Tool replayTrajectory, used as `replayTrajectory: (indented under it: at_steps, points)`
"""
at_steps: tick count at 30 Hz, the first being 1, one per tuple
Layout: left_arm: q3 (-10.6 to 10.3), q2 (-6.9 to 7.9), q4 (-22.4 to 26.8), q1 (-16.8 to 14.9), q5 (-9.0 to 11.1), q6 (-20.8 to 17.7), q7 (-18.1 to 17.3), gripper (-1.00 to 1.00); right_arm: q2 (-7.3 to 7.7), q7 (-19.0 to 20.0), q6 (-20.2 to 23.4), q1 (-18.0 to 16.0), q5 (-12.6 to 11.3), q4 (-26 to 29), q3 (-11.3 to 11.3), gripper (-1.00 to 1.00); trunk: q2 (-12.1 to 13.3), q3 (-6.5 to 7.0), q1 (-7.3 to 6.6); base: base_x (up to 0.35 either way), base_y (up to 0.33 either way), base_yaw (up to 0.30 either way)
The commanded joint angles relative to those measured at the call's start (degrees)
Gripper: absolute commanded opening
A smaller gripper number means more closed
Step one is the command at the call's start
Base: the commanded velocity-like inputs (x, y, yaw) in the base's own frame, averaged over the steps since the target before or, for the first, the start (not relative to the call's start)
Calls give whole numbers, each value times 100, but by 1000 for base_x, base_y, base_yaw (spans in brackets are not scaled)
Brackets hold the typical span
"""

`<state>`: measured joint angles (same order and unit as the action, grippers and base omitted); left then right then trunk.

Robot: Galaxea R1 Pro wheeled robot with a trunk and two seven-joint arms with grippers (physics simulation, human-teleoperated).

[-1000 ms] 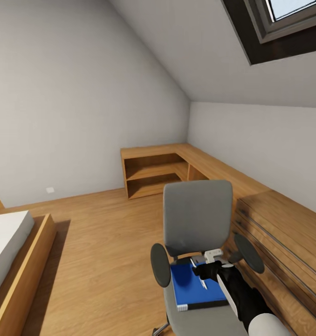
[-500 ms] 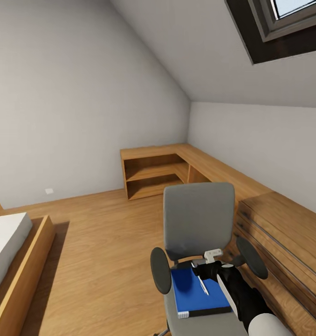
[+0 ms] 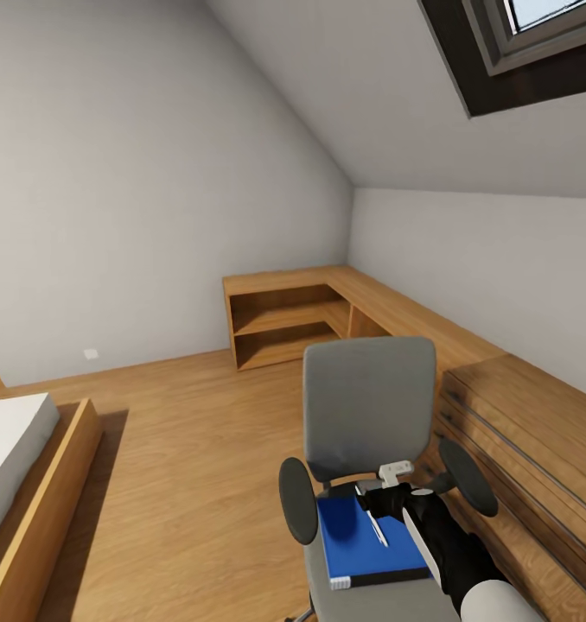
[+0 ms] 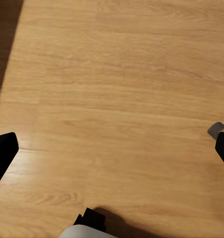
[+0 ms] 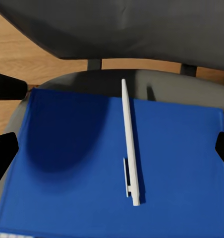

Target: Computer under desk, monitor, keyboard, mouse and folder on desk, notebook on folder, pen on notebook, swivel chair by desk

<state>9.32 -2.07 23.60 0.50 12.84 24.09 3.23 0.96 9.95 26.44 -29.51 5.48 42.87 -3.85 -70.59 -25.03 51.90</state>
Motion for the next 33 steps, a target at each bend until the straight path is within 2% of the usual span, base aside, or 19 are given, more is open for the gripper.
replayTrajectory:
  at_steps: [1,11,17,22,26,29,33]
  points:
    - [-5,-3,12,2,25,6,10,100,6,30,31,-2,59,11,-10,100,-45,-24,23,0,0,0]
    - [2,9,16,2,26,11,16,100,-5,-138,198,-42,64,-47,6,100,-446,-203,243,0,0,0]
    - [8,21,43,2,33,22,19,100,-33,-352,842,-525,60,-72,1,100,-486,-221,265,0,0,0]
    - [9,27,47,2,34,25,19,100,-51,-389,1262,-758,59,-81,-1,100,-486,-221,265,0,0,0]
    - [9,37,48,2,35,19,25,100,-129,-440,1712,-1068,54,-223,-1,100,-486,-221,265,0,0,0]
    - [9,50,48,2,35,18,27,100,-184,-457,1834,-1281,52,-489,-1,100,-486,-221,265,0,0,0]
    - [11,131,73,2,40,-12,15,100,-259,-465,1896,-1522,46,-900,-1,100,-647,-293,352,0,0,0]
